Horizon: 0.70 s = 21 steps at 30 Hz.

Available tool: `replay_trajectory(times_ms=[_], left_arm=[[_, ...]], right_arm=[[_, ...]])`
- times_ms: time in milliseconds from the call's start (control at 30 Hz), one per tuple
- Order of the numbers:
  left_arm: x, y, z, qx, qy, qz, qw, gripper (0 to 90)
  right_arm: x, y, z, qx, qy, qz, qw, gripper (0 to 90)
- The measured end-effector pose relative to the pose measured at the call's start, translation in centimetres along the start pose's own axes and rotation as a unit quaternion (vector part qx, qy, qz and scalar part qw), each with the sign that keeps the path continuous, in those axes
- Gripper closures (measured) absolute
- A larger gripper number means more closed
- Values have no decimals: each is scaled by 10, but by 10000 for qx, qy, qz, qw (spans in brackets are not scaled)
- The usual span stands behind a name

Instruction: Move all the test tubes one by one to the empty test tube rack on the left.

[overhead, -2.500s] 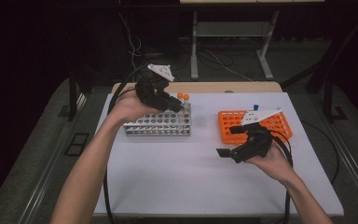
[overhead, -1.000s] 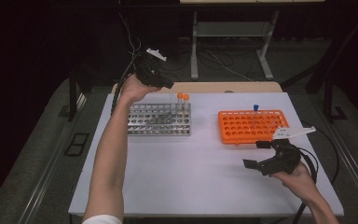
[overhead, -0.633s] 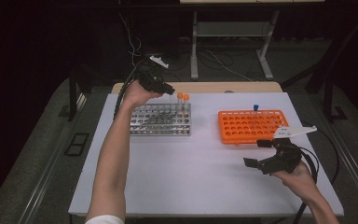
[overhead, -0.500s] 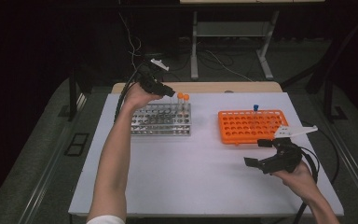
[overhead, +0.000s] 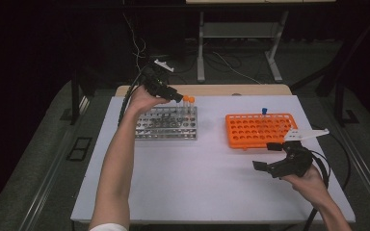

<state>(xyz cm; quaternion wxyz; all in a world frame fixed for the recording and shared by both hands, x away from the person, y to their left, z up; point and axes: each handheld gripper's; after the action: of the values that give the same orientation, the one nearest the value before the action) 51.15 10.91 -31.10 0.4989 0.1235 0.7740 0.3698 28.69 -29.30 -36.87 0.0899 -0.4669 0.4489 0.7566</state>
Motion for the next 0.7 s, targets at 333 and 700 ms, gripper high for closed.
replay_trajectory(times_ms=[333, 700], left_arm=[[6, 28, -23, -64, 72, -370, 9993, 157], [35, 48, -61, -214, -16, -555, 9982, 0]], right_arm=[[-12, -5, -8, 295, -27, 50, 9995, 4], [-28, -23, -28, 710, -47, 261, 9971, 5]])
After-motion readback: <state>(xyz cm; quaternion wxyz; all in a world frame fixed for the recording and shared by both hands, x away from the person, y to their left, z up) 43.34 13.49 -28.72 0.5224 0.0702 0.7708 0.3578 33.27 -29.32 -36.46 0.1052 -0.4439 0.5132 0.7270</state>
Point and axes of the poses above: each handheld gripper's, and its own axes: y roughly backward along the jaws, x roughly out of its underside, z roughly to its left, and after that the axes turned 10 degrees about x, right-handed
